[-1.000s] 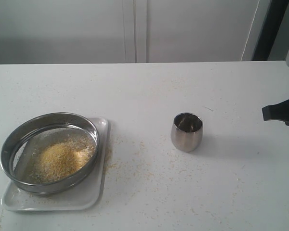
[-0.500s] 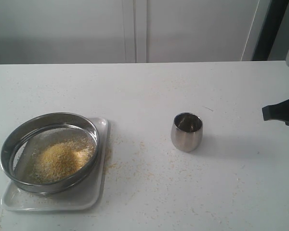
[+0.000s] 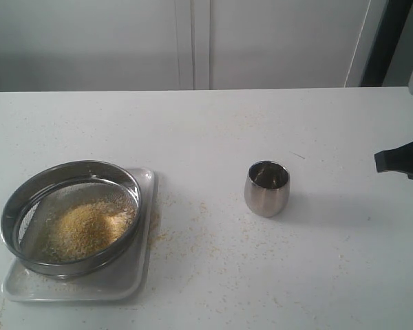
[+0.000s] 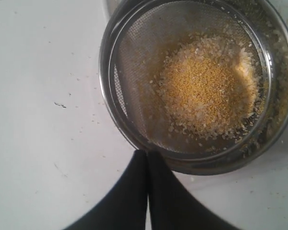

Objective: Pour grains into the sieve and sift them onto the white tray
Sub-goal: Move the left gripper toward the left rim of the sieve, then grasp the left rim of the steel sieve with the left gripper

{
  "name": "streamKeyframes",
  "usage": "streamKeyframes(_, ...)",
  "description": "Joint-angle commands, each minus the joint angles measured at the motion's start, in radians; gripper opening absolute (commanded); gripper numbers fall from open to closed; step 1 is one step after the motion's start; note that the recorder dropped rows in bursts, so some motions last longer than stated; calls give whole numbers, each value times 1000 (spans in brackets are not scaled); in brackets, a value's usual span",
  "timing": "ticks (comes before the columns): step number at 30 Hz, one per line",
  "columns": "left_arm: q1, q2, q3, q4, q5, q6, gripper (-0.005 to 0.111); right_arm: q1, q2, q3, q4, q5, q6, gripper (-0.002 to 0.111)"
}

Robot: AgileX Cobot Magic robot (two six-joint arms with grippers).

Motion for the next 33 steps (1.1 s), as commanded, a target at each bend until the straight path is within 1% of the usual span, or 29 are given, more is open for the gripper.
streamKeyframes(1, 2, 94, -62, 27, 32, 59, 24, -4, -7, -5, 0, -13, -8, 0)
streamKeyframes(3, 2, 129, -80, 28, 24, 110, 43, -4, -7, -5, 0, -16, -8, 0)
streamKeyframes(5, 2, 157, -90, 28, 17, 118, 64, -4, -7, -5, 0, -16, -8, 0)
streamKeyframes(6, 2, 171, -94, 28, 15, 114, 72, -4, -7, -5, 0, -16, -8, 0)
streamKeyframes(7, 2, 187, -98, 28, 6, 110, 78, -4, -7, -5, 0, -16, -8, 0)
streamKeyframes(8, 2, 198, -102, 28, -5, 92, 78, -4, -7, -5, 0, -16, -8, 0)
streamKeyframes(12, 2, 266, -120, 28, -71, 83, 69, -4, -7, -5, 0, -16, -8, 0)
streamKeyframes(14, 2, 299, -138, 28, -98, 83, 69, -4, -7, -5, 0, -16, -8, 0)
streamKeyframes(21, 2, 426, -191, 28, -94, 85, 66, -4, -7, -5, 0, -16, -8, 0)
streamKeyframes(29, 2, 498, -191, 29, -126, 91, 64, -4, -7, -5, 0, -16, -8, 0)
streamKeyframes(33, 2, 522, -191, 31, -165, 91, 63, -4, -7, -5, 0, -16, -8, 0)
